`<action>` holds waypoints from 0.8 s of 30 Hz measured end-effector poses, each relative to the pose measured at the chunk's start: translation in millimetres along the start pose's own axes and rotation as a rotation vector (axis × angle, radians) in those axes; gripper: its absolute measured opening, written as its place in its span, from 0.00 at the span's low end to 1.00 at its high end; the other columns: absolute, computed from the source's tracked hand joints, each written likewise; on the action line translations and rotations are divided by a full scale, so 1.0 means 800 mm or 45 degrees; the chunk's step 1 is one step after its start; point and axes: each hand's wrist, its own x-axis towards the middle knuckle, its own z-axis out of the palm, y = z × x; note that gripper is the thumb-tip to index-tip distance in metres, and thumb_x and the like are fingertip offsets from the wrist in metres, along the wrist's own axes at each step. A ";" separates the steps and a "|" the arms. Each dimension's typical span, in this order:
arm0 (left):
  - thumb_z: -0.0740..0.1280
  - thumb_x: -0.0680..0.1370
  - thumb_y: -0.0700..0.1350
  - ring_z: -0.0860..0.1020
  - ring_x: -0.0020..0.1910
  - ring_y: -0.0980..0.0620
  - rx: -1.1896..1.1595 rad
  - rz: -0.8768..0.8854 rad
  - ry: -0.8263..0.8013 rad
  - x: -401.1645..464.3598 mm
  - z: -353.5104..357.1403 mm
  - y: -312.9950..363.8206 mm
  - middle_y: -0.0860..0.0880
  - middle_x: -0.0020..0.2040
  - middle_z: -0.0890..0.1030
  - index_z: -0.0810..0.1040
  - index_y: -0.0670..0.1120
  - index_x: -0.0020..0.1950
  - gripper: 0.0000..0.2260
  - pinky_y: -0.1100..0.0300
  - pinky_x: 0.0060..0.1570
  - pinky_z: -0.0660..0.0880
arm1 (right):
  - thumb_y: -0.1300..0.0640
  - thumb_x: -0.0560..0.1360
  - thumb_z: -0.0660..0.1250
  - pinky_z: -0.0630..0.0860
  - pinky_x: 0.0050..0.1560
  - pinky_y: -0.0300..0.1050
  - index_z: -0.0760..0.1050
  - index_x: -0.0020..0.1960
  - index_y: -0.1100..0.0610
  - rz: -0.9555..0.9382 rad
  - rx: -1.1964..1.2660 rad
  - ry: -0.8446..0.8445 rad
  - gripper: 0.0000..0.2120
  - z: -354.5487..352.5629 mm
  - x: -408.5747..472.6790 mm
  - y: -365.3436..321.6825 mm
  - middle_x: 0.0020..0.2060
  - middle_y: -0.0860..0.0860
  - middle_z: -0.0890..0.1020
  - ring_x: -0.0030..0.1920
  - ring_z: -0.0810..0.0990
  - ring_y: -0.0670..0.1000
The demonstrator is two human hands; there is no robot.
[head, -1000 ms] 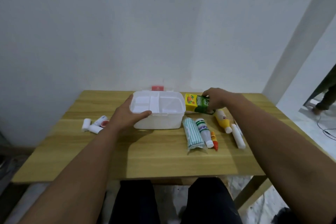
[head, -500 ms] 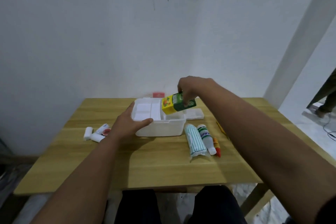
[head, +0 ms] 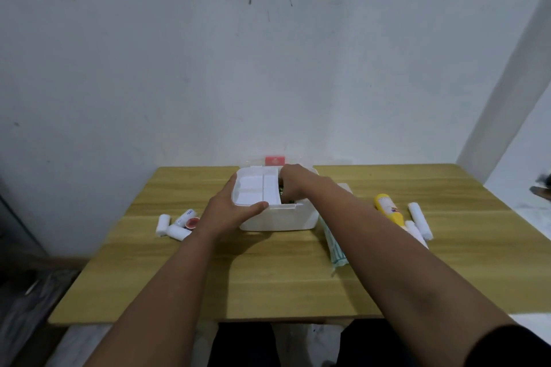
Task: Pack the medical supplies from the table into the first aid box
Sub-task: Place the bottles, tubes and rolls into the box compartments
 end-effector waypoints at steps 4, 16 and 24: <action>0.78 0.70 0.59 0.68 0.63 0.57 0.006 0.023 0.008 -0.001 0.002 0.003 0.54 0.73 0.72 0.62 0.56 0.79 0.42 0.58 0.57 0.69 | 0.61 0.70 0.73 0.74 0.38 0.44 0.81 0.43 0.63 0.051 0.177 0.042 0.05 0.011 -0.003 0.009 0.36 0.53 0.80 0.38 0.77 0.53; 0.77 0.70 0.59 0.68 0.72 0.47 0.053 -0.024 0.022 0.002 0.005 0.002 0.51 0.76 0.70 0.60 0.55 0.81 0.43 0.55 0.58 0.69 | 0.54 0.81 0.67 0.82 0.46 0.53 0.81 0.59 0.68 0.259 0.852 0.247 0.17 -0.002 -0.018 -0.009 0.52 0.61 0.82 0.52 0.81 0.60; 0.77 0.70 0.60 0.70 0.70 0.47 0.058 -0.024 0.010 0.003 0.006 0.001 0.51 0.75 0.70 0.60 0.56 0.80 0.43 0.55 0.56 0.70 | 0.53 0.77 0.73 0.74 0.55 0.46 0.69 0.73 0.53 0.213 0.653 0.365 0.26 0.013 -0.008 -0.019 0.68 0.57 0.72 0.62 0.78 0.57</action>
